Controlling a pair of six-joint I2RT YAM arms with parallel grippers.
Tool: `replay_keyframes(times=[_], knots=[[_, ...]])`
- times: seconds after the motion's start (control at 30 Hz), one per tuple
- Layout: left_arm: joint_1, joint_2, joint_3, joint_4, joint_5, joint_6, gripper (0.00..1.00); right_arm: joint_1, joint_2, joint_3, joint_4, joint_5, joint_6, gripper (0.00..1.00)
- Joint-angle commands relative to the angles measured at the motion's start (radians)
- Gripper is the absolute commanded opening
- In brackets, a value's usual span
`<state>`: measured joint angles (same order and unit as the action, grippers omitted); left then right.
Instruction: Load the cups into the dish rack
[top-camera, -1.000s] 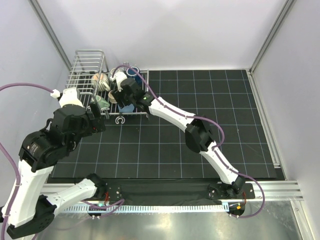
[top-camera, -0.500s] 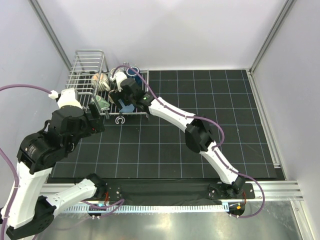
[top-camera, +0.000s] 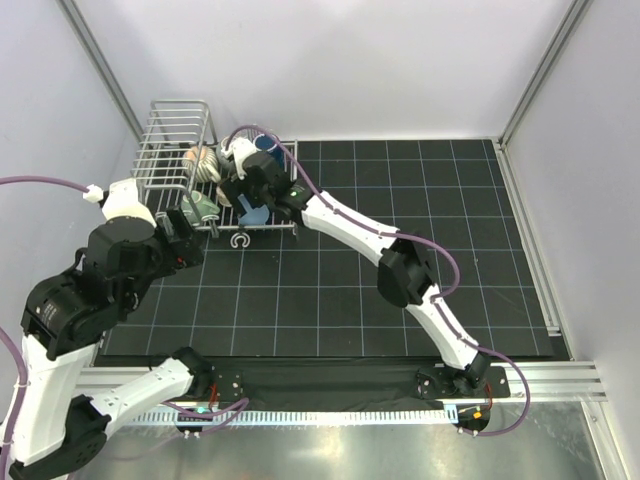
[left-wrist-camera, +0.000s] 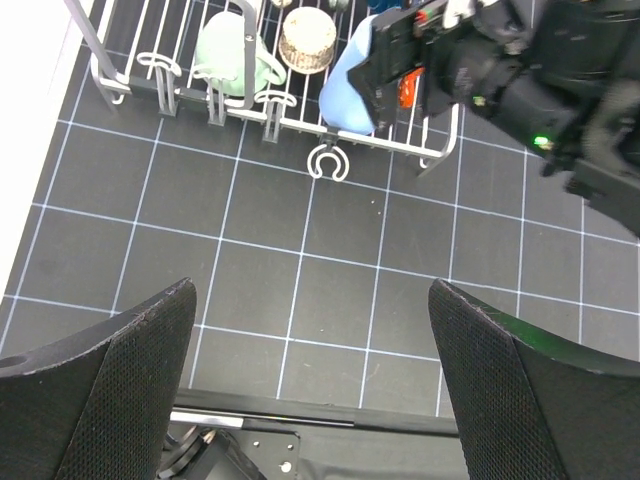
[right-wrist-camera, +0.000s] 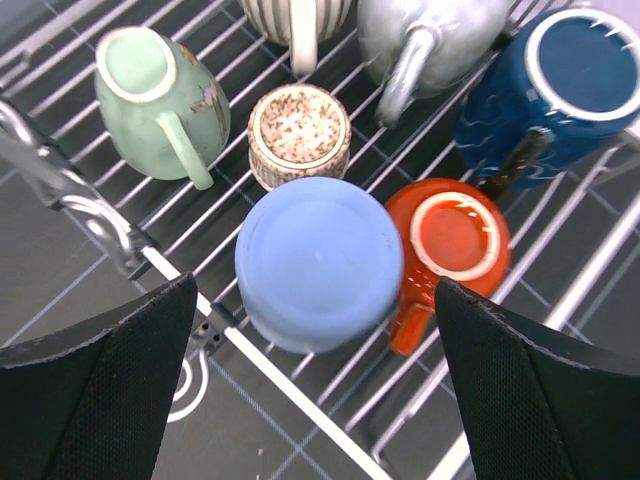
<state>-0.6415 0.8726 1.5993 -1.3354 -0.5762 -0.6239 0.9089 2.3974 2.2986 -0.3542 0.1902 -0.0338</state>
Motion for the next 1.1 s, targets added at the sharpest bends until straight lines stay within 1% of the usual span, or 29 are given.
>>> replay_keyframes(times=[0.0,0.1,0.2,0.23,0.3,0.33,0.4,0.47,0.5,0.53,0.6,0.63,0.67,0.7,0.73,0.77,0.8,0.83,0.87,0.9,0.93,0.97,1.0,1.03,1.07], knots=[[0.002,-0.014,0.025,0.042,-0.016,-0.02,0.94,0.008,-0.171,-0.007,0.012,0.029,-0.003,1.0],[0.002,-0.018,0.018,0.064,0.007,-0.046,0.94,0.008,-0.211,-0.019,-0.034,0.047,0.003,1.0],[0.002,-0.023,0.011,0.077,0.033,-0.079,0.95,0.008,-0.293,-0.071,-0.068,0.072,0.02,1.0],[0.002,-0.024,0.001,0.082,0.048,-0.086,0.95,0.007,-0.347,-0.123,-0.075,0.083,0.021,1.0],[0.0,-0.032,-0.016,0.097,0.062,-0.106,0.95,0.008,-0.403,-0.183,-0.081,0.101,0.031,1.0],[0.0,-0.034,-0.027,0.117,0.073,-0.117,0.96,0.008,-0.464,-0.241,-0.094,0.113,0.031,1.0],[0.002,-0.031,-0.067,0.142,0.12,-0.144,0.98,0.007,-0.523,-0.3,-0.115,0.126,0.069,1.0],[0.0,-0.02,-0.096,0.179,0.16,-0.168,0.98,0.005,-0.616,-0.396,-0.147,0.141,0.087,1.0],[0.002,-0.015,-0.125,0.195,0.212,-0.178,0.98,0.004,-0.648,-0.436,-0.155,0.146,0.112,1.0],[0.002,-0.003,-0.143,0.214,0.235,-0.206,0.98,0.004,-0.681,-0.518,-0.172,0.144,0.124,1.0],[0.002,0.005,-0.201,0.286,0.323,-0.23,0.99,0.002,-0.784,-0.612,-0.183,0.146,0.146,1.0],[0.002,0.008,-0.22,0.309,0.355,-0.243,0.99,0.001,-0.826,-0.71,-0.19,0.147,0.175,1.0],[0.002,0.012,-0.239,0.364,0.383,-0.279,0.99,-0.001,-0.863,-0.759,-0.196,0.162,0.193,1.0],[0.002,0.011,-0.266,0.398,0.412,-0.295,0.99,-0.001,-0.941,-0.809,-0.203,0.164,0.213,1.0],[0.002,0.011,-0.313,0.438,0.485,-0.309,0.99,-0.002,-0.98,-0.902,-0.206,0.154,0.259,1.0],[0.002,0.005,-0.346,0.468,0.515,-0.351,0.99,-0.004,-1.016,-0.95,-0.203,0.146,0.281,1.0],[0.002,-0.001,-0.375,0.554,0.55,-0.37,0.98,-0.004,-1.097,-0.996,-0.201,0.152,0.316,1.0],[0.003,-0.013,-0.451,0.6,0.612,-0.391,0.98,-0.005,-1.135,-1.078,-0.209,0.155,0.349,1.0],[0.002,-0.027,-0.49,0.643,0.636,-0.414,0.98,-0.005,-1.182,-1.119,-0.209,0.155,0.421,1.0],[0.003,-0.068,-0.533,0.753,0.654,-0.462,0.98,-0.004,-1.225,-1.16,-0.209,0.143,0.452,1.0],[0.003,-0.092,-0.638,0.81,0.695,-0.485,0.98,-0.007,-1.318,-1.245,-0.197,0.138,0.48,1.0],[0.003,-0.113,-0.688,0.873,0.71,-0.509,0.98,-0.005,-1.368,-1.293,-0.187,0.135,0.539,1.0],[0.003,-0.166,-0.744,0.969,0.719,-0.567,0.98,-0.005,-1.414,-1.386,-0.177,0.127,0.564,1.0],[0.003,-0.19,-0.79,1.019,0.728,-0.591,0.99,-0.007,-1.52,-1.431,-0.155,0.118,0.593,1.0],[0.003,-0.219,-0.877,1.054,0.736,-0.615,0.99,-0.005,-1.569,-1.471,-0.146,0.101,0.638,1.0]])
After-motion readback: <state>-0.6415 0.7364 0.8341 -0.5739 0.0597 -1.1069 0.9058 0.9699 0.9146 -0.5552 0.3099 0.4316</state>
